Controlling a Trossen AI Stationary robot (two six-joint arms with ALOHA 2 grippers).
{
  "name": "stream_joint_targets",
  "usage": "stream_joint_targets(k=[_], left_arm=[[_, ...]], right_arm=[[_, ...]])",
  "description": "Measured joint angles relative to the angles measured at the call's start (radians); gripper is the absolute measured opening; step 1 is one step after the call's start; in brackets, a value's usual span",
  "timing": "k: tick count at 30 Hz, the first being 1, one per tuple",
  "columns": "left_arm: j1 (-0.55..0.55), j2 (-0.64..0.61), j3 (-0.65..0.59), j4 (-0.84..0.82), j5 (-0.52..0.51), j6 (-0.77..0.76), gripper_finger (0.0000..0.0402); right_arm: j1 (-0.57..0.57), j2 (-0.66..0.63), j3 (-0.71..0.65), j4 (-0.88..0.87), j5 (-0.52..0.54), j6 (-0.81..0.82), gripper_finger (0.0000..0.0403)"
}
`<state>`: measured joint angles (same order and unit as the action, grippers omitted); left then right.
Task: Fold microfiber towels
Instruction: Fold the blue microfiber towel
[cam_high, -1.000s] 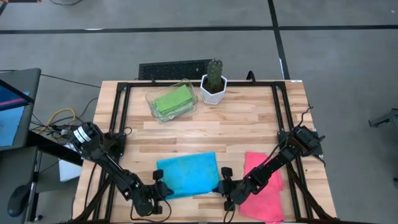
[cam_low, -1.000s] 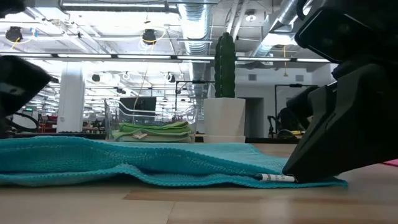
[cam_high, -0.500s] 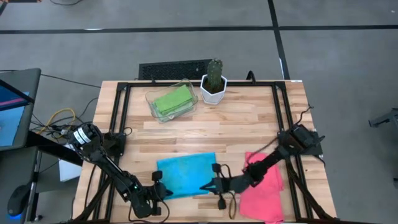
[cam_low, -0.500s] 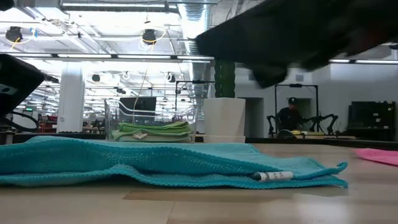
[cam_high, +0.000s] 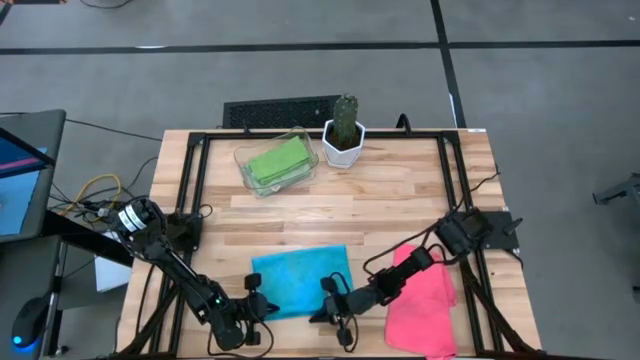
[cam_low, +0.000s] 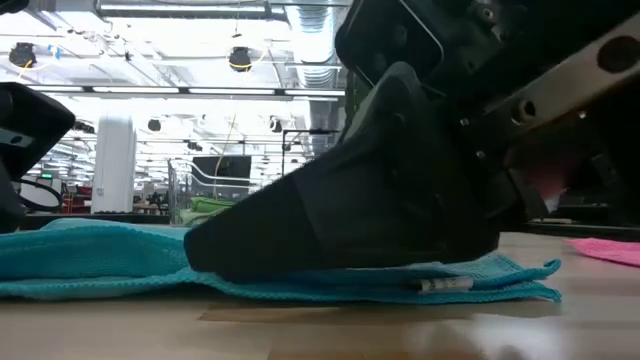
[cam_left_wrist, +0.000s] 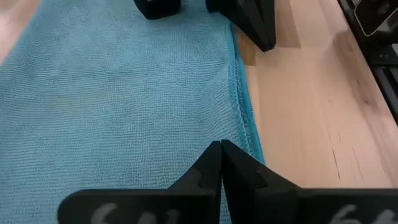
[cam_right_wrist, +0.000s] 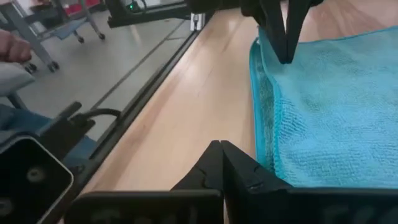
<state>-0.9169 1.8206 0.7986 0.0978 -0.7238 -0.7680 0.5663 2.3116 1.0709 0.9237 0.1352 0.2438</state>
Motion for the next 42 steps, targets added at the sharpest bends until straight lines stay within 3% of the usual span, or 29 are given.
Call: stream_joint_targets(k=[3,9,13,17,21,26,32,37,42], left_arm=[[0.0,0.0,0.0,0.001,-0.011,0.042,0.0],[0.0,-0.003,0.019,0.102,-0.227,0.124,0.0],[-0.025,0.057,0.019,0.116,-0.298,0.019,0.0],[-0.054,0.179,0.018,0.23,-0.247,-0.042,0.0],[-0.079,0.267,0.018,0.403,-0.261,-0.019,0.0],[-0.078,0.279,0.019,0.409,-0.264,-0.031,0.0],[-0.069,0.278,0.019,0.406,-0.24,-0.038,0.0],[-0.069,0.278,0.019,0.403,-0.238,-0.039,0.0],[-0.069,0.276,0.019,0.402,-0.233,-0.03,0.0]], right_arm=[[0.001,-0.003,-0.002,-0.019,-0.003,0.004,0.0015],[0.008,-0.004,-0.001,-0.041,0.0,0.006,0.002],[0.008,-0.004,-0.002,-0.044,-0.001,0.007,0.0014],[0.008,-0.004,-0.002,-0.045,-0.002,0.006,0.0017],[0.005,-0.004,-0.003,-0.046,-0.003,0.007,0.0021],[-0.003,-0.024,-0.009,-0.012,-0.007,-0.037,0.0014],[-0.048,-0.07,0.054,-0.048,0.06,-0.125,0.0016],[-0.073,-0.005,0.147,-0.203,-0.024,-0.08,0.0014],[-0.063,0.044,0.144,-0.212,-0.071,0.006,0.0017]])
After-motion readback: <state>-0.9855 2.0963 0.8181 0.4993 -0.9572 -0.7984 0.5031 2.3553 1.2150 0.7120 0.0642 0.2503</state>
